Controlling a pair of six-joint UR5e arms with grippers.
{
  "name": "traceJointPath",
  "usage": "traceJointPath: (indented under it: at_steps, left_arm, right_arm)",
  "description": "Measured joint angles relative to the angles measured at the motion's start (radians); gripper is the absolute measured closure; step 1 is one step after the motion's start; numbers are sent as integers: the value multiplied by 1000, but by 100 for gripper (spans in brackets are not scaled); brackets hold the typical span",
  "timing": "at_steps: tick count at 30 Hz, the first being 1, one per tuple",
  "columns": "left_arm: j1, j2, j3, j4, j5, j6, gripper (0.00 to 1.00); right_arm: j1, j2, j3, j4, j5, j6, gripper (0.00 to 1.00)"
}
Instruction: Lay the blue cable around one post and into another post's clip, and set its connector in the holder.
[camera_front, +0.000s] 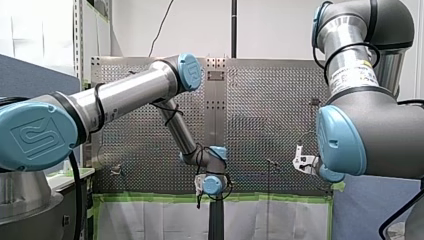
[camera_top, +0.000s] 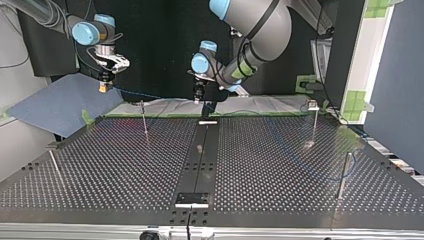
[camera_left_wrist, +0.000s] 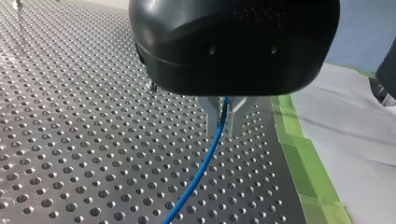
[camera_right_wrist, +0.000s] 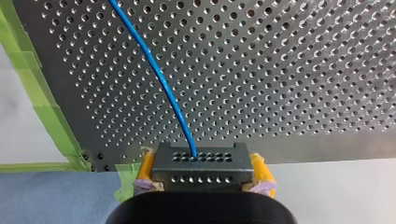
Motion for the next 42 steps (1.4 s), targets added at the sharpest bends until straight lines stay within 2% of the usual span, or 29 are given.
traceJointPath:
  at_steps: [2, 3, 6, 7, 22, 25, 26, 28, 31, 33, 34, 42]
  left_arm:
    - [0, 0, 1, -1, 1, 1, 84]
    - [0, 0, 2, -1, 1, 2, 78]
    - [0, 0, 5, -2, 7, 6, 76]
    - [1, 0, 6, -3, 10, 7, 72]
    - [5, 0, 16, -13, 20, 37, 72]
    - [5, 0, 18, -10, 20, 53, 81]
    - [5, 0, 19, -9, 20, 58, 81]
    - [5, 0, 22, -9, 21, 68, 90]
    - [5, 0, 24, -10, 23, 85, 96]
    - [5, 0, 25, -10, 24, 92, 96]
    - [5, 0, 25, -10, 24, 95, 99]
    - [4, 0, 25, -6, 23, 103, 99]
  right_arm:
    - [0, 0, 0, 0, 0, -1, 100]
    - [0, 0, 0, 0, 1, -1, 100]
    - [0, 0, 0, 0, 2, -2, 100]
    - [0, 0, 0, 0, 2, -2, 100]
    - [0, 0, 0, 0, 2, -2, 100]
    - [0, 0, 0, 1, 2, -2, 100]
    - [0, 0, 0, 1, 2, -2, 100]
    - [0, 0, 0, 1, 2, -2, 100]
    - [0, 0, 0, 2, 2, -2, 100]
    - [0, -1, 0, 2, 2, -2, 100]
    - [0, -1, 0, 2, 2, -2, 100]
    - [0, -1, 0, 3, 2, -2, 100]
